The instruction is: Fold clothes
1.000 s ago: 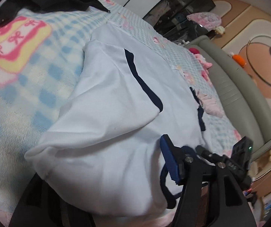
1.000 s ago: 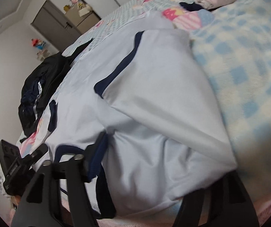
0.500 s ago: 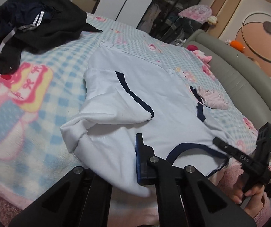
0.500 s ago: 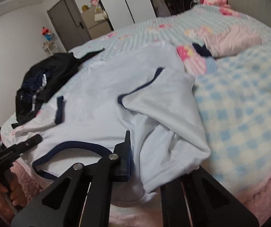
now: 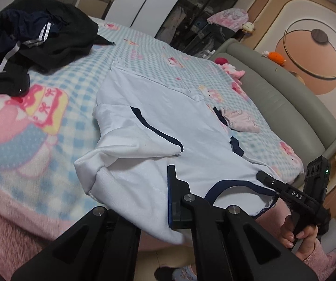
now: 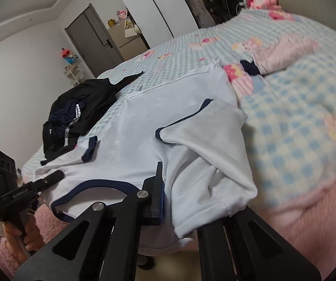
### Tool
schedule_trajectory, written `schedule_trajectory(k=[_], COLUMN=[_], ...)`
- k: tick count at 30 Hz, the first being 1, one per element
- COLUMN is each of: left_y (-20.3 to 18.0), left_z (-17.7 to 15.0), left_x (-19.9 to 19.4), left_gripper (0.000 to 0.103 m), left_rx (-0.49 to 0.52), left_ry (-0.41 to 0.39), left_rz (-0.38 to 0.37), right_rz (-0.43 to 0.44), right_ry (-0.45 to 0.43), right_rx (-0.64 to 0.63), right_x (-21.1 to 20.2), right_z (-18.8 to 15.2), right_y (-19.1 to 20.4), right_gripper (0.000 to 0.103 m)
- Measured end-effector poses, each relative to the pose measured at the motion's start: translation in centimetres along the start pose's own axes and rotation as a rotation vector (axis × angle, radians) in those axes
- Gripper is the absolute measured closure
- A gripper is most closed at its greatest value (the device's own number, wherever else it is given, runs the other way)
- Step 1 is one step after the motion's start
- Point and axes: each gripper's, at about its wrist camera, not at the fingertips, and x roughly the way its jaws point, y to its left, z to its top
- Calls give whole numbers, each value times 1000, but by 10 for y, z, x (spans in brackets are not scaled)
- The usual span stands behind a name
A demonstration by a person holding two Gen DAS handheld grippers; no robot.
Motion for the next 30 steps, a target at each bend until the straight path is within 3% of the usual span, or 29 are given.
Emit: schedule_trajectory(k=[9, 19, 30], left_y=[19, 23, -2], left_z=[-28, -25, 16], left_x=[0, 8, 11], left_gripper=[101, 101, 101], left_rx=[-83, -86, 48], left_ry=[63, 90, 185], left_rz=[-8, -15, -3], right_rz=[-10, -25, -16], right_ry=[80, 125, 106], right_rx=[17, 42, -13], right_x=[-6, 5, -2], right_z=[-29, -33, -13], right_y=[-5, -9, 3], right_gripper=[98, 97, 96])
